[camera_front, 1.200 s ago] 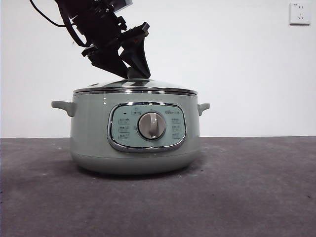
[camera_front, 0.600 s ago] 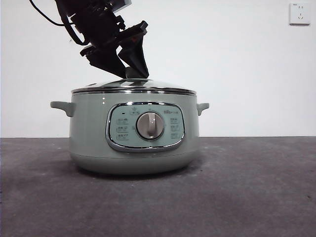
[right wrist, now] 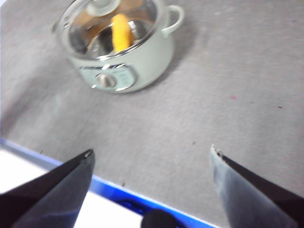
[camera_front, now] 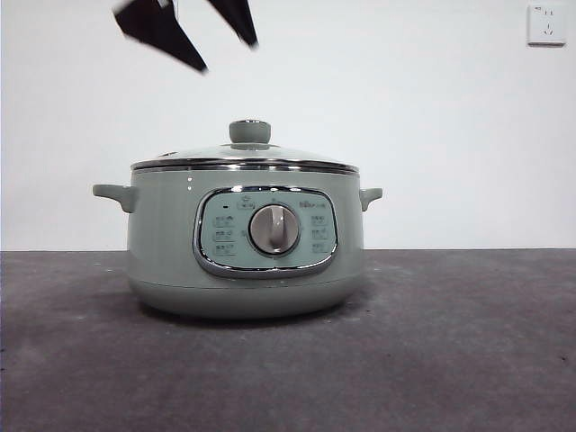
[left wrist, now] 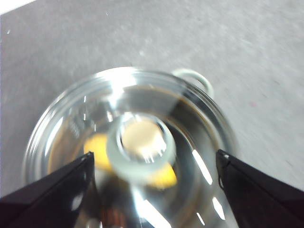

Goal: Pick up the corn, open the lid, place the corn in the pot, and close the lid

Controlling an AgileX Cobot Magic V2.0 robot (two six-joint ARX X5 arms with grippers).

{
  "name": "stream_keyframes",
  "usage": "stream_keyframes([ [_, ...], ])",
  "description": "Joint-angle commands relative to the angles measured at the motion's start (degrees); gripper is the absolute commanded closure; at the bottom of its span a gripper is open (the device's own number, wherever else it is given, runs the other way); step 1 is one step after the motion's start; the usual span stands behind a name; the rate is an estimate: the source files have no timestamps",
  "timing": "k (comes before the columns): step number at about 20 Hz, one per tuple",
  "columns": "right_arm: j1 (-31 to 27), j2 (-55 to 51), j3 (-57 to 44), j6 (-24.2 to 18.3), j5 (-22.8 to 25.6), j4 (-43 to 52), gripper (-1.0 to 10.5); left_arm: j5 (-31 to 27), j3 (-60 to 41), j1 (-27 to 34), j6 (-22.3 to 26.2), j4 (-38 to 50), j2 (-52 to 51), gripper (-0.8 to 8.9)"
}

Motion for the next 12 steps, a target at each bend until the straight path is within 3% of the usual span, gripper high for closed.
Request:
stream_keyframes([
  [1,0.07,-0.09,-0.63,-3.06,-0.85,-1.49,5.4,0.79,4.26,-0.07,-0.20,-9.31,-2.45,3.78],
  [6,0.07,-0.09,-0.63,-4.48,-1.07,-1.49,5.4,8.98,9.29,-0.11,-0.11,-23.08,-9.66,3.78],
  [8,0.07,-0.09,-0.63,-4.76,-1.09,-1.49,5.4,9.11,9.29,-0.17,-0.11,-27.30,-12.59,3.77],
  [12,0.07,-0.09,-0.63,-5.18,-1.07,-1.49,5.4,9.18,9.27,-0.17,-0.44,-27.47,-17.27,3.77],
])
